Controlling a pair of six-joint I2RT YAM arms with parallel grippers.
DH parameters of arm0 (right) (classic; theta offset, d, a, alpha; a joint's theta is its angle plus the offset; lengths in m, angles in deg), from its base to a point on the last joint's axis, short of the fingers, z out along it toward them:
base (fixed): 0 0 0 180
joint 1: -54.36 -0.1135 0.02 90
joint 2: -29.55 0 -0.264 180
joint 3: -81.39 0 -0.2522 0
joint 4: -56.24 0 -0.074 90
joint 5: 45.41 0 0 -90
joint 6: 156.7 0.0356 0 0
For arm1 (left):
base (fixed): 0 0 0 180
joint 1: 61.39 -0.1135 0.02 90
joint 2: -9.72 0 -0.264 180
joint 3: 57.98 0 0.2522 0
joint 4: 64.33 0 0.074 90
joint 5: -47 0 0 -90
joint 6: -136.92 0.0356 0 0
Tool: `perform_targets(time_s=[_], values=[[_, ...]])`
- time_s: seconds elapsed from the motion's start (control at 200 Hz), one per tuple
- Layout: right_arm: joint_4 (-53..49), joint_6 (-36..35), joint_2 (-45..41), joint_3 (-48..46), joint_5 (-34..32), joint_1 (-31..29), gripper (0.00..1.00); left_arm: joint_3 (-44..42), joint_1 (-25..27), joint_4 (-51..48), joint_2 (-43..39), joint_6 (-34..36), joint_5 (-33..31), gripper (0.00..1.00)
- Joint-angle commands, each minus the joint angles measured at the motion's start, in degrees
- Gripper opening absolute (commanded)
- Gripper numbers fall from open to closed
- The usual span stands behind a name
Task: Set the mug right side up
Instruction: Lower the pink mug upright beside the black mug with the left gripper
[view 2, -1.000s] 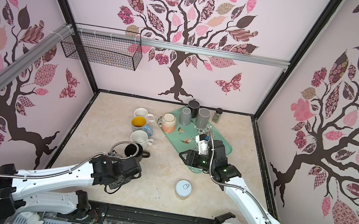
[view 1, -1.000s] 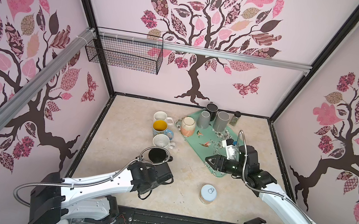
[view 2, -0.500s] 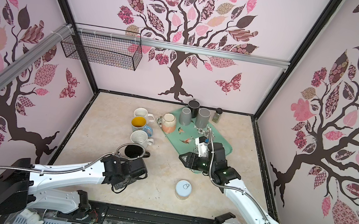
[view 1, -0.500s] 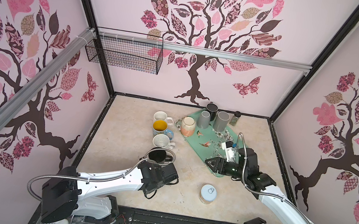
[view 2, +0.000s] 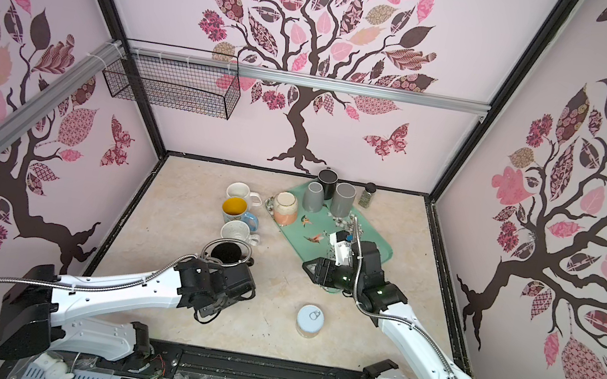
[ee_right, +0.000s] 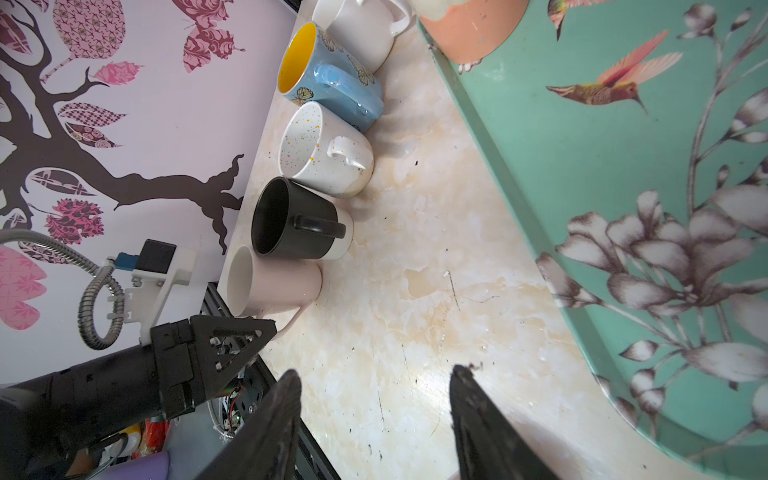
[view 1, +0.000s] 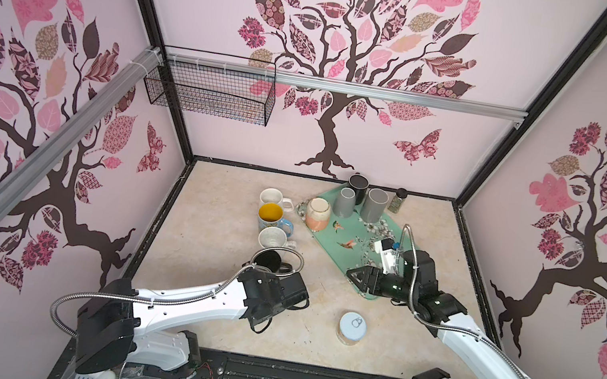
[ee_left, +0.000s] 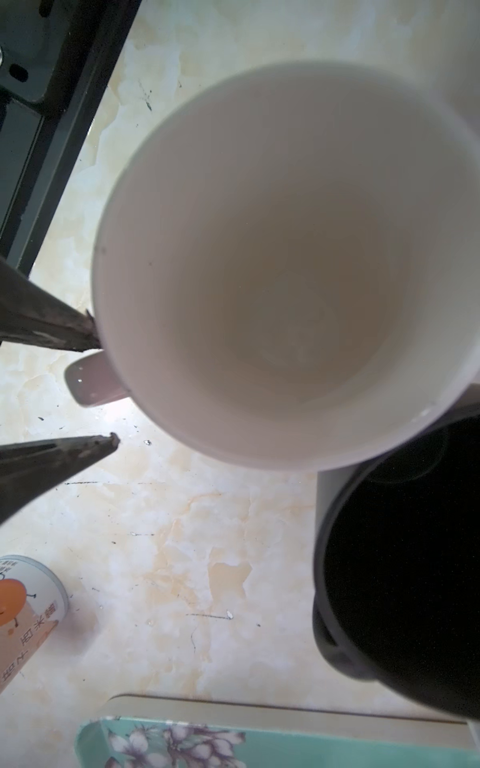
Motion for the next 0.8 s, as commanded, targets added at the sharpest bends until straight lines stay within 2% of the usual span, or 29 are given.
perform_targets(time_s=[0.0, 0.4, 0.615, 0.795], values=[[0.8, -0.9, -0.9, 0.8, 0.6, -0.1, 0.59, 2.1, 0.2, -0.8, -0.7, -0.4, -2.4, 0.37], [0.8, -0.9, -0.3, 0.7, 0.4, -0.1, 0.59, 3.5, 0.2, 0.1, -1.5, 3.1, -5.2, 0.37], [-1.1, -1.8, -0.6, 1.3, -1.9, -0.1, 0.59, 6.9, 0.2, -4.9, -2.3, 5.7, -5.1, 0.38], [-2.9, -3.0, -0.6, 1.9, -5.2, -0.1, 0.58, 7.0, 0.2, -5.4, -5.3, 8.3, -7.9, 0.39]])
